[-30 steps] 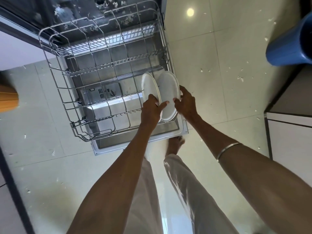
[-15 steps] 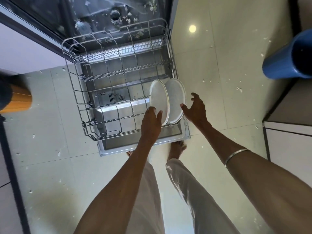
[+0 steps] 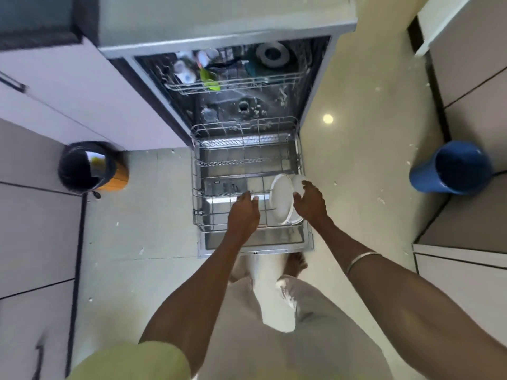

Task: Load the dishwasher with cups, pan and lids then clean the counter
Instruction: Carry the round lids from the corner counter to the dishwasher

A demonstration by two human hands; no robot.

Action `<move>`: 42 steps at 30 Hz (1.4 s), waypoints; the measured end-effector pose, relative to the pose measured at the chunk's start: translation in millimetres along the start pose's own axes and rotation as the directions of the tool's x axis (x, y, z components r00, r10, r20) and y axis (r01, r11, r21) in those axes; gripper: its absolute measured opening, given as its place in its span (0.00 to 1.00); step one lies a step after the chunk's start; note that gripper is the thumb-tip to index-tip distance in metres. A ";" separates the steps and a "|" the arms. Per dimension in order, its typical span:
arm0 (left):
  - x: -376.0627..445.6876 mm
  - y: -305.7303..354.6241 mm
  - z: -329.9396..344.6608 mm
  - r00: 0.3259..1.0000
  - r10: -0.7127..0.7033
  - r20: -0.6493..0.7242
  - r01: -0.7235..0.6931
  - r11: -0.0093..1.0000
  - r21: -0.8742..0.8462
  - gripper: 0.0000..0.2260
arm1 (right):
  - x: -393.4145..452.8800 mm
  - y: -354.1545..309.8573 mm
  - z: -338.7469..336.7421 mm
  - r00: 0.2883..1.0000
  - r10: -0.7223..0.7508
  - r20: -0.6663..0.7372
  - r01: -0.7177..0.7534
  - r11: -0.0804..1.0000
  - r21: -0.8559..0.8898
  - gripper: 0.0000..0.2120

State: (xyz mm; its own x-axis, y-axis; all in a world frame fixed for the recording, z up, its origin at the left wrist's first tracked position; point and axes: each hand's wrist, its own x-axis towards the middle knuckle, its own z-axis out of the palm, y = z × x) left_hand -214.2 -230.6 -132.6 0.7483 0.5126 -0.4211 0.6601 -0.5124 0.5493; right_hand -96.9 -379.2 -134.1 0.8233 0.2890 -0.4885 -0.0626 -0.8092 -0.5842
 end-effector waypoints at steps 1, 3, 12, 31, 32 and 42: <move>-3.8 3.4 -12.3 1.000 0.008 -0.021 -0.008 1.000 -0.014 0.19 | -5.6 -13.5 -0.1 1.000 -0.012 0.022 0.012 0.999 -0.029 0.25; -12.2 4.4 -42.2 0.998 0.021 -0.055 -0.022 1.000 -0.016 0.18 | -16.9 -44.3 2.3 0.997 -0.058 0.048 0.063 0.993 -0.098 0.23; -28.1 -64.9 -172.5 0.995 0.002 -0.104 0.005 0.998 0.066 0.19 | -50.9 -178.9 47.4 0.911 -0.339 0.234 0.410 0.806 -0.427 0.16; -76.7 -318.4 -453.6 0.848 -0.335 -0.411 0.352 0.935 -0.036 0.20 | -105.4 -485.6 262.6 0.649 -0.614 0.449 0.758 0.474 -0.448 0.14; -72.5 -330.2 -464.9 0.835 -0.356 -0.419 0.366 0.929 -0.059 0.21 | -101.8 -502.0 274.7 0.640 -0.623 0.450 0.766 0.472 -0.436 0.14; -7.8 -401.7 -579.7 0.812 -0.372 -0.450 0.360 0.926 -0.116 0.22 | -70.3 -666.4 355.9 0.551 -0.701 0.454 0.828 0.391 -0.401 0.17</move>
State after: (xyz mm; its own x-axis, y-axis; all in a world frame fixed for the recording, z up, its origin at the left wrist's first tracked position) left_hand -523.3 370.7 68.5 0.3319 0.9170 -0.2211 0.8729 -0.2098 0.4404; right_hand -313.8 321.8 58.9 0.2413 0.9582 -0.1539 0.8838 -0.2825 -0.3729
